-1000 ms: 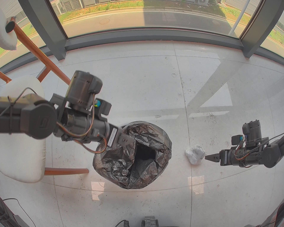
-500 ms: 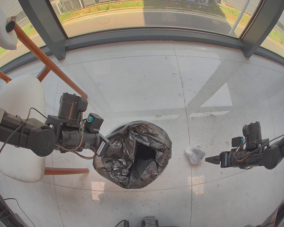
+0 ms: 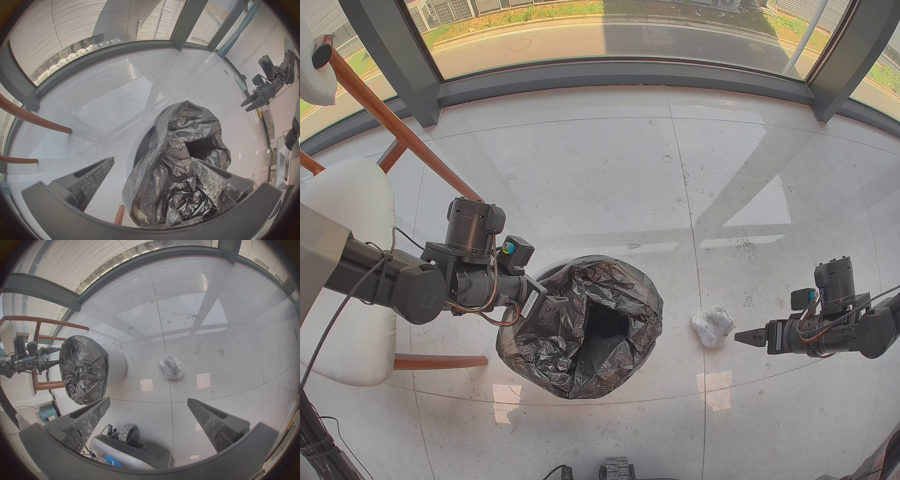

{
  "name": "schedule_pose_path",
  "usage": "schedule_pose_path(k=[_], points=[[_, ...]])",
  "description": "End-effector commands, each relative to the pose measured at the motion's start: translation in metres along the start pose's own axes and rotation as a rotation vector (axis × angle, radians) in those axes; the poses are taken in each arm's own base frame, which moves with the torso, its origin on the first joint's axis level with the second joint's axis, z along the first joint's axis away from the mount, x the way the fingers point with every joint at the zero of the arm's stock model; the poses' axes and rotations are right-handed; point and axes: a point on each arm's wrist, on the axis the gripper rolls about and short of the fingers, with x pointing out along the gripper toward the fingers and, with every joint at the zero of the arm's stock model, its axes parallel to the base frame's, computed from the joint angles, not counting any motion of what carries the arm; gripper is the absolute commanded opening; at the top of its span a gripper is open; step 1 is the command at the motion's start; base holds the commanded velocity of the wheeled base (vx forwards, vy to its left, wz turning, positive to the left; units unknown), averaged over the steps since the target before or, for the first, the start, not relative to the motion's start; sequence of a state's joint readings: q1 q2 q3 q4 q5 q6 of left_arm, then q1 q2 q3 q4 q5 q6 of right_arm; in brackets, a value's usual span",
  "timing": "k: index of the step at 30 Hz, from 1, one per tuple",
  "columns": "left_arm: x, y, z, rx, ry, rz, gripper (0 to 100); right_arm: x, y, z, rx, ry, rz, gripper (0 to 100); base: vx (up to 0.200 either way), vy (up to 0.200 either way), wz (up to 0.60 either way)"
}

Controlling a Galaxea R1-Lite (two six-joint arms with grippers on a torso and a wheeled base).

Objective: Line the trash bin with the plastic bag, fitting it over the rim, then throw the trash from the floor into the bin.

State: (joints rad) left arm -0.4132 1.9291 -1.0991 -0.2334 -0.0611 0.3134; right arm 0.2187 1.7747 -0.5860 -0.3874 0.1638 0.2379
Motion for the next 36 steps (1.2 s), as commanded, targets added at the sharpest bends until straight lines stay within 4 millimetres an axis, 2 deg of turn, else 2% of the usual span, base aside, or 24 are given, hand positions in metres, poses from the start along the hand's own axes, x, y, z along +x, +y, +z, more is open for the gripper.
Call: schedule_pose_path(k=[1, 2, 8, 16, 18, 24, 36], points=[[0.021, -0.002, -0.009, -0.002, 0.025, -0.009, 100, -0.002, -0.001, 0.001, 0.004, -0.006, -0.002, 100, 0.0, 0.0, 0.0], [0.023, -0.002, -0.01, 0.0, 0.027, -0.01, 0, -0.002, -0.001, 0.001, 0.004, -0.008, -0.002, 100, 0.0, 0.0, 0.0], [0.031, -0.003, -0.013, 0.001, 0.038, -0.012, 0, -0.003, -0.001, 0.001, 0.005, -0.013, -0.002, 100, 0.0, 0.0, 0.0], [0.025, 0.001, -0.004, 0.006, 0.005, 0.006, 0, -0.004, -0.001, -0.001, 0.004, -0.004, 0.0, 100, 0.0, 0.0, 0.0], [0.016, 0.008, 0.0, -0.004, -0.01, 0.03, 0, -0.003, 0.0, -0.001, 0.003, -0.004, 0.001, 100, 0.0, 0.0, 0.0], [0.013, 0.03, -0.002, -0.039, -0.011, 0.101, 0, -0.003, 0.0, -0.001, 0.001, -0.003, 0.002, 100, 0.0, 0.0, 0.0], [0.011, 0.034, 0.009, -0.076, -0.046, 0.128, 0, -0.004, 0.001, -0.002, 0.0, -0.004, 0.003, 100, 0.0, 0.0, 0.0]])
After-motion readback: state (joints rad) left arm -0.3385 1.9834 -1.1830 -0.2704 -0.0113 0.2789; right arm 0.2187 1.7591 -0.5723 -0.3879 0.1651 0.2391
